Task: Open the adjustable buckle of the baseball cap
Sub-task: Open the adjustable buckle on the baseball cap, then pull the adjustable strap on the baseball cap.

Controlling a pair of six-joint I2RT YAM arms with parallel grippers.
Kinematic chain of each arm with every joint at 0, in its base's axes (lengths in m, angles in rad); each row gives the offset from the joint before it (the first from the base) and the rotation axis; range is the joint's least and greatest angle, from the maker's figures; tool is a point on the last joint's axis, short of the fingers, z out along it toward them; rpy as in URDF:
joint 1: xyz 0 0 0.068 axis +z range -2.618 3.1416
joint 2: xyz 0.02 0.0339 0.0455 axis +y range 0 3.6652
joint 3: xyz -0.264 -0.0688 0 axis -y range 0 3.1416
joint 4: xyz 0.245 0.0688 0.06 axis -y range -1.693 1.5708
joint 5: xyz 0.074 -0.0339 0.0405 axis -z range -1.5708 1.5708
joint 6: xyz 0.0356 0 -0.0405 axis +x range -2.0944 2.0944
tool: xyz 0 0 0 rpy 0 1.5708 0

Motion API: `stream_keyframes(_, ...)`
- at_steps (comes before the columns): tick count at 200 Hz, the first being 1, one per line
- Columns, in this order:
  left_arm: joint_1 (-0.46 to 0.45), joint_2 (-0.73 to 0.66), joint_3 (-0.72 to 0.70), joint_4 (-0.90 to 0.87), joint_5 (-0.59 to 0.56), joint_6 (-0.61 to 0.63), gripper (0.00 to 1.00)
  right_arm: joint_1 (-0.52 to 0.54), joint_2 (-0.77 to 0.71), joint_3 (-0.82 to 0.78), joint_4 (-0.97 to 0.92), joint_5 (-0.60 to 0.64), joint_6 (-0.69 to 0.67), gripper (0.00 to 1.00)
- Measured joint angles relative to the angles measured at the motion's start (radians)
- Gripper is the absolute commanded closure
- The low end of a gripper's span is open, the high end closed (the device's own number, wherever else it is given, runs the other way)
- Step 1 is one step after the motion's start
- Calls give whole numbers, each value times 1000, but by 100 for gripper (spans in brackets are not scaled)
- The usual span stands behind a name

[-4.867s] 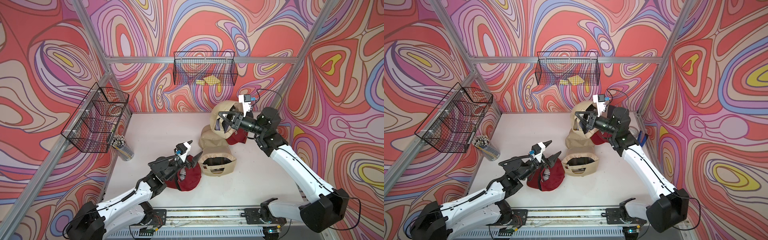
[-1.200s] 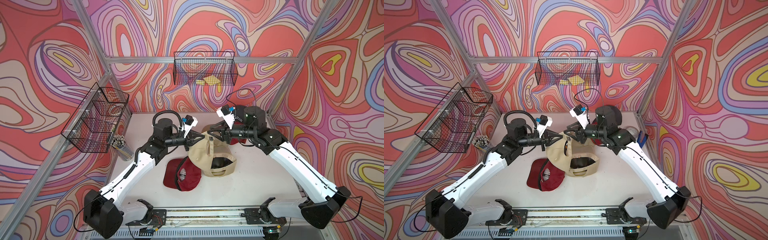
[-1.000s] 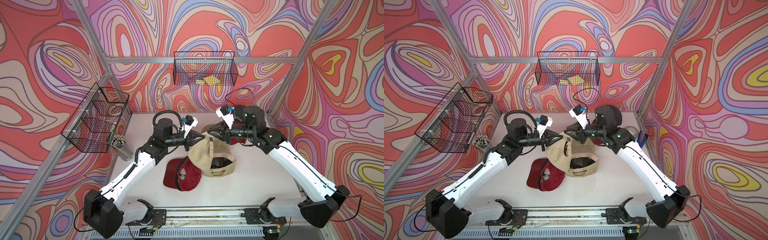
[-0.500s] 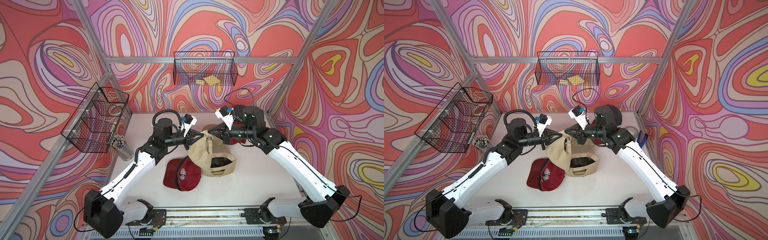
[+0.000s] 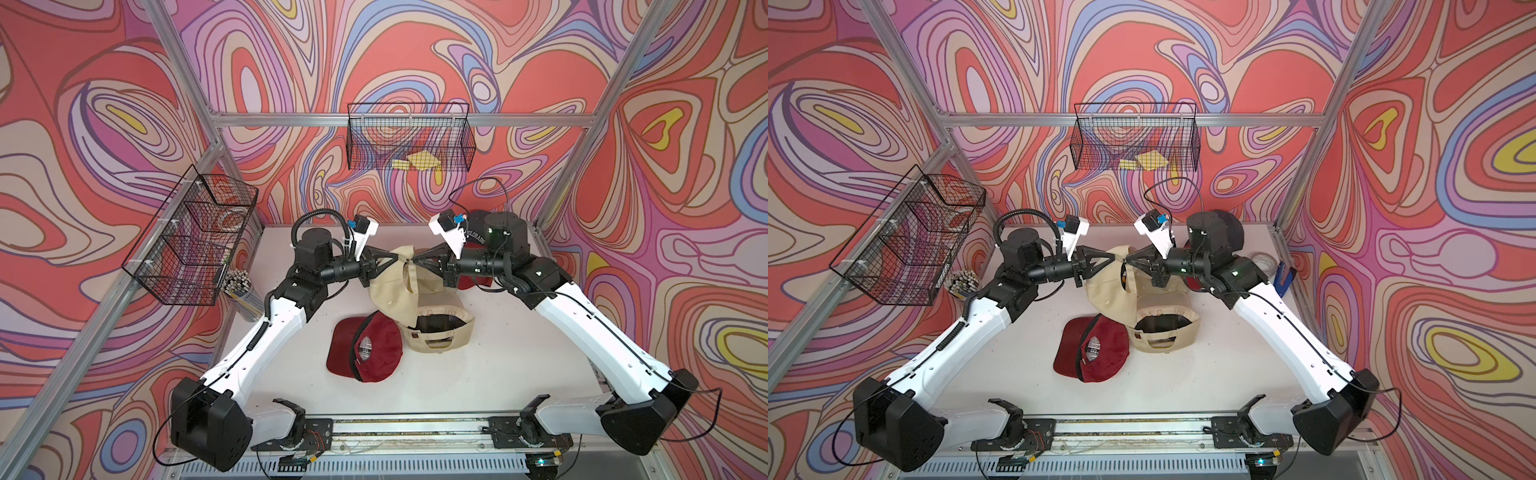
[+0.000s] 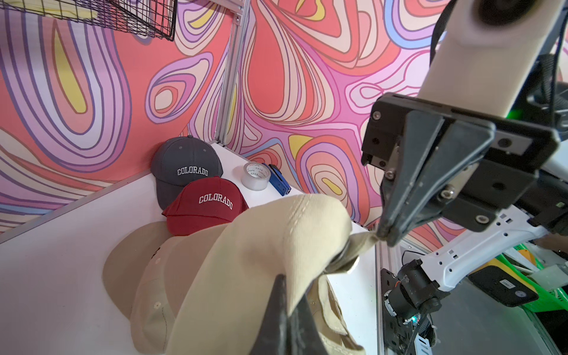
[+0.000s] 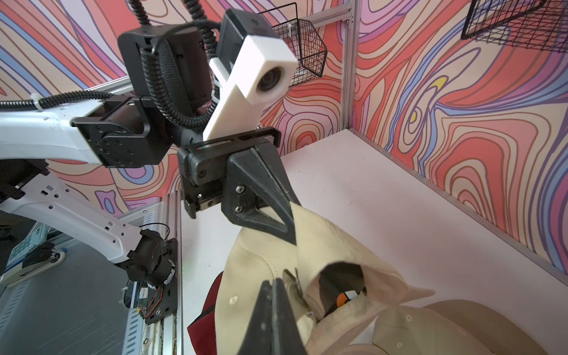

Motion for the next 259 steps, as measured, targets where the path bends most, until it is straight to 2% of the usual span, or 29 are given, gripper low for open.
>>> stream_keyframes(38,25,6,0,19,19,-36,100,0,8,0,6,-5,-11,100)
stream_keyframes(44,27,6,0,23,23,-43,100,0,8,0,7,-5,-11,77)
stream_keyframes(51,29,7,0,27,12,-50,100,0,8,0,5,-5,-5,59)
stream_keyframes(60,47,12,0,37,-2,-57,100,0,3,0,-2,-2,3,47)
stream_keyframes(68,64,19,0,44,-17,-66,100,0,1,0,3,10,11,45)
stream_keyframes(82,87,33,0,53,-34,-79,100,0,-3,-3,21,35,32,45)
stream_keyframes(111,92,50,0,69,-38,-106,100,0,10,-7,48,78,87,60)
stream_keyframes(124,92,50,0,76,-35,-119,100,0,36,-7,67,87,116,63)
stream_keyframes(155,92,51,-2,116,-2,-168,100,0,127,-7,106,82,188,63)
stream_keyframes(177,92,60,-2,144,25,-200,100,0,172,-7,125,65,223,60)
stream_keyframes(227,92,79,-3,157,58,-232,100,0,176,-51,187,27,251,57)
stream_keyframes(240,92,80,-3,162,62,-236,100,0,176,-52,199,19,250,61)
stream_keyframes(259,92,84,-3,171,68,-237,100,0,176,-51,213,-6,248,74)
